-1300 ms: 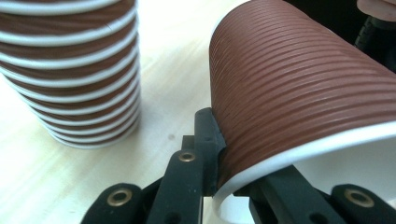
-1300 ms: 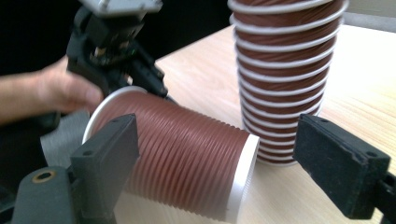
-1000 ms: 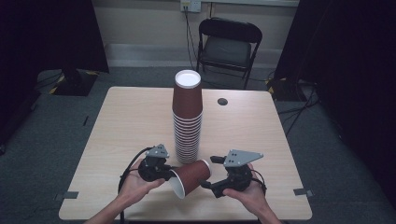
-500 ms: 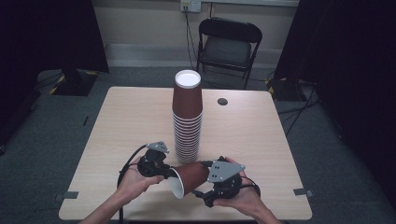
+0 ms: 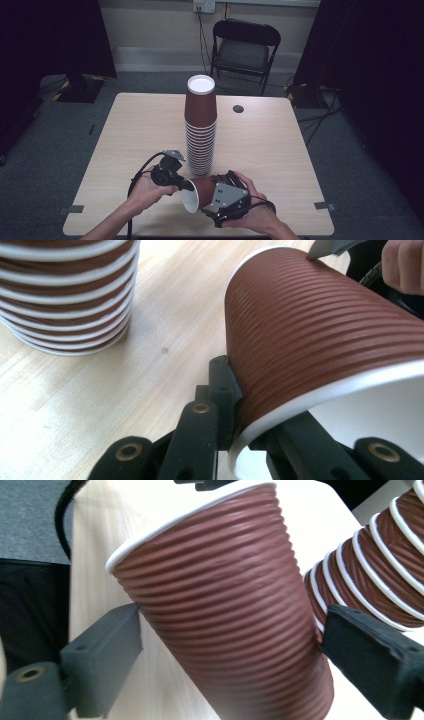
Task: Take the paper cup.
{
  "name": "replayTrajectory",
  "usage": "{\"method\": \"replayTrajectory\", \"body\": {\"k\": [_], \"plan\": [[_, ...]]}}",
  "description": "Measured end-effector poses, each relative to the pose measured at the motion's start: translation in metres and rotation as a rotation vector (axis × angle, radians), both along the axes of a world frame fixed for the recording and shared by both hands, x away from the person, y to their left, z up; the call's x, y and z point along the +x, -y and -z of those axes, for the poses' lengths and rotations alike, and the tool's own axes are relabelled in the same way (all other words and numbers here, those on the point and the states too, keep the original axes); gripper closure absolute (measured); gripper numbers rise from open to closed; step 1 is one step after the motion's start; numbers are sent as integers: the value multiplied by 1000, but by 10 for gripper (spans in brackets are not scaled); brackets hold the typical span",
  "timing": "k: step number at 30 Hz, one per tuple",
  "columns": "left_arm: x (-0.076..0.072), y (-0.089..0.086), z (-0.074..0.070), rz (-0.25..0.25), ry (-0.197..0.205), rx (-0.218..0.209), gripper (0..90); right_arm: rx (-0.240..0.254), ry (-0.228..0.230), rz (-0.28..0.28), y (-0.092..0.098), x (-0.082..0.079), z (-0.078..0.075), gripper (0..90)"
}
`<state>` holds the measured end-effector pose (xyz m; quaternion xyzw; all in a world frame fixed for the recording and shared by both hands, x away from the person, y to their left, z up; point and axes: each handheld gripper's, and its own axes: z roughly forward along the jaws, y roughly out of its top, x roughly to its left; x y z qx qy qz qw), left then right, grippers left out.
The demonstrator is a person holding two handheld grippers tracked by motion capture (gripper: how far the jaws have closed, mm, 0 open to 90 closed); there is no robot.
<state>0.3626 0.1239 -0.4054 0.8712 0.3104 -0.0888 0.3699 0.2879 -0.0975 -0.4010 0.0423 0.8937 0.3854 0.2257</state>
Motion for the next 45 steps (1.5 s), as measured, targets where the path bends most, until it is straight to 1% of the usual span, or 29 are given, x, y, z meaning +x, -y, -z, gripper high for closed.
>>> {"method": "replayTrajectory", "body": {"k": [1,2,3,4,5,6,7,8,11,12,14,17,18,20,21,22,23,25,26,28,30,31,34,35,36,37,38,42,45], "plan": [[0,3,-1,-18,3,3,855,9,-12,-8,-1,1,1,73],[0,3,-1,-18,3,3,851,9,-12,-8,-1,1,1,73],[0,5,-1,-24,-1,-7,848,-7,-11,-20,-4,2,2,72],[0,5,-1,-24,-1,-7,850,-7,-11,-20,-4,2,2,72],[1,7,-1,-7,-23,-29,854,-10,-5,-26,-8,0,4,66],[1,7,-1,-7,-23,-29,869,-10,-5,-26,-8,0,4,66],[-2,12,-2,3,-41,-53,873,-18,8,-19,-14,0,6,81],[-3,15,-4,9,-28,-38,873,-17,9,-23,-17,0,7,81],[-4,18,-5,2,-20,-32,873,-15,-3,-25,-20,2,8,76],[-3,18,-4,12,-32,-46,873,-10,-2,-21,-21,2,8,74],[-1,20,-3,4,-40,-45,871,5,-16,-20,-22,4,7,74],[-1,21,-2,6,-39,-40,869,3,-22,-15,-22,5,7,72],[-1,21,-3,-2,-34,-26,869,3,-22,-15,-22,5,7,72],[-1,23,-2,-6,-42,-21,866,20,-32,-18,-22,5,8,73],[-1,23,-2,5,-49,-21,864,21,-32,-16,-23,5,8,72],[-1,23,-2,5,-49,-21,863,21,-32,-16,-23,5,8,72],[0,24,-1,-7,-46,-21,864,23,-28,-13,-23,6,10,71],[0,24,-1,-8,-45,-20,863,29,-30,-11,-23,6,10,70],[0,25,-1,-14,-42,-8,862,38,-39,-8,-22,7,11,70],[0,25,0,-6,-45,-8,862,39,-41,-5,-22,7,12,71],[0,25,0,-7,-38,-14,855,40,-41,-4,-22,7,12,74],[-2,25,0,-9,-23,-10,851,51,-40,0,-21,6,13,79],[-3,25,0,-13,-13,-18,850,57,-42,3,-20,6,13,83],[-4,24,0,-32,1,-16,838,70,-38,14,-18,6,13,84],[-4,24,0,-32,1,-16,835,70,-38,14,-18,6,13,84],[-4,23,0,-35,-3,-27,835,77,-37,18,-17,6,13,85],[-5,21,0,-37,-2,-49,825,86,-40,31,-14,6,12,88],[-6,21,0,-40,11,-60,812,100,-48,44,-11,7,13,88],[-9,20,1,-25,30,-76,801,113,-61,57,-7,7,15,89]]}}
